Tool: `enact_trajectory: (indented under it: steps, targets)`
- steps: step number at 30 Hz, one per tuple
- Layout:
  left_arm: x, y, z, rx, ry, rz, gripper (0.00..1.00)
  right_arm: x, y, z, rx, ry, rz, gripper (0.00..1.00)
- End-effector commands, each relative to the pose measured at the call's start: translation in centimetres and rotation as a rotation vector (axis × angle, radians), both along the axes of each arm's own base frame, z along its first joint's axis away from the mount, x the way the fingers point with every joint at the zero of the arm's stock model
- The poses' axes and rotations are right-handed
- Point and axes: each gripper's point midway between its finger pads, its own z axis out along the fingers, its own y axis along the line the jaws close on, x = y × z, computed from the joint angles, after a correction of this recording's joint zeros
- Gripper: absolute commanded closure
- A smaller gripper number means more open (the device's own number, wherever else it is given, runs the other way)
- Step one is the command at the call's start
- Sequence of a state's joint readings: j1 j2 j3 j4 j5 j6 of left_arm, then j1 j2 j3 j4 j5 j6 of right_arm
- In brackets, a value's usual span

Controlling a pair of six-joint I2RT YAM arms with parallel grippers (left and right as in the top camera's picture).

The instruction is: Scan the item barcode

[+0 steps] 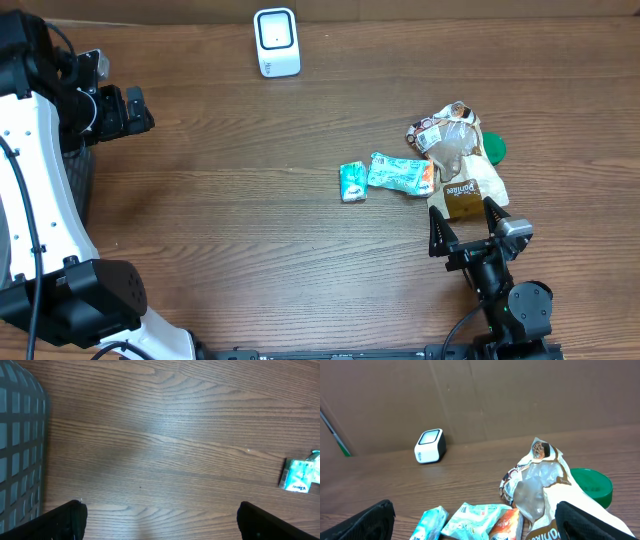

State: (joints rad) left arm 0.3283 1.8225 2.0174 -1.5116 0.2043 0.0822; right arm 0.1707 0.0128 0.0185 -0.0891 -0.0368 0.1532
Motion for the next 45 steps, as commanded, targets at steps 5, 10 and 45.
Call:
enact_trajectory:
  steps: [5, 10, 45]
  targets:
    - [-0.2, -2.0, 2.0, 0.026, -0.058, -0.066, 0.00, 0.1, -0.3, -0.1, -0.002, -0.006, -0.014, 0.00]
    - [-1.6, -9.0, 6.1, 0.047, -0.179, -0.248, 0.00, 0.1, -0.3, -0.1, -0.002, -0.006, -0.014, 0.00]
    - [-7.8, -18.2, 9.5, 0.155, -0.997, -0.598, 0.00, 0.1, -0.3, -0.1, -0.002, -0.006, -0.014, 0.00]
